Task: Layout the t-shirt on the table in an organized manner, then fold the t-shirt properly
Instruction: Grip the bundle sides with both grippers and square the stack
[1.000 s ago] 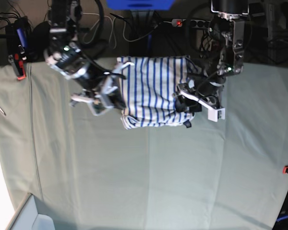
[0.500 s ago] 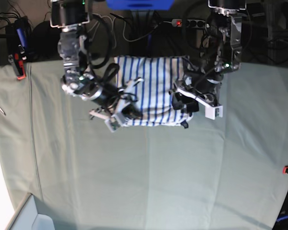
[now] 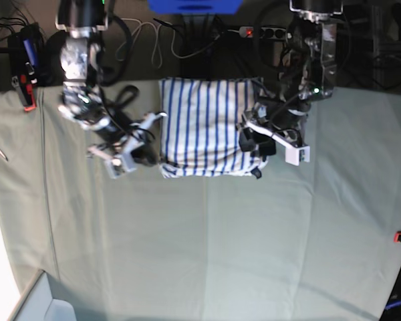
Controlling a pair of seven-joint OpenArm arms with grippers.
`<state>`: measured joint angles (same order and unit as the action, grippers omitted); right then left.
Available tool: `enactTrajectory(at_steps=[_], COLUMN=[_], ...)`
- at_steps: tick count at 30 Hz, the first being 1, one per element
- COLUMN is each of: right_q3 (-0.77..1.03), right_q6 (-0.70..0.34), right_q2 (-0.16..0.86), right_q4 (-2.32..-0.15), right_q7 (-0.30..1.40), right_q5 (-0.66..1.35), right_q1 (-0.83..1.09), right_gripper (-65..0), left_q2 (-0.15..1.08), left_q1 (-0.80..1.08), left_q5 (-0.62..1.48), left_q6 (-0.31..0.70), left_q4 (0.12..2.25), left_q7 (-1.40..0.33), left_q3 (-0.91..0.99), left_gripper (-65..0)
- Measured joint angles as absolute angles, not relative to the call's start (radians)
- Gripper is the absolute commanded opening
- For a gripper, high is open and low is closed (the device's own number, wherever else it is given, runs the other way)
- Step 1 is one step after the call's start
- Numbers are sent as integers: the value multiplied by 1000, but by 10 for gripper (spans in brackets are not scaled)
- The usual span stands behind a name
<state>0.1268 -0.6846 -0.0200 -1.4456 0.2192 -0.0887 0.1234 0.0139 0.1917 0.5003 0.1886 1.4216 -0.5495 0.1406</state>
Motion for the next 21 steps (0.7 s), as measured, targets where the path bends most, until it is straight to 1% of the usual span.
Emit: enactTrajectory(at_steps=[4,7,9,12,17,21], right_q3=[116,105,71,17,17,16], right_q6=[-684,-684,-685,-687,-685,-686], right_q2=[-75,-102,-102,-102,-100,-52], right_q4=[-1673,-1723,-1709,-1638,-1470,-1379], right_q7=[213,195,220,209,197,187], right_q5=[-75,-73,-76,-80,-78,-70], right_q1=[223,290,329,340,306,263], right_gripper=[-650,-650,-650,-650,-650,-650], left_q2=[8,11,17,19,67,68], left_q1=[215,237,256,293,295,302], left_q5=[498,498,497,499,498,495], left_q6=[186,188,186,188,191,184], left_q4=[1500,1575,1613,1640,1588,1535], left_q7=[-562,-553,-552,-553,-555,-558], left_q3=[139,139,144,146,149,147], left_gripper=[-367,-367,-367,-367,-361,-361])
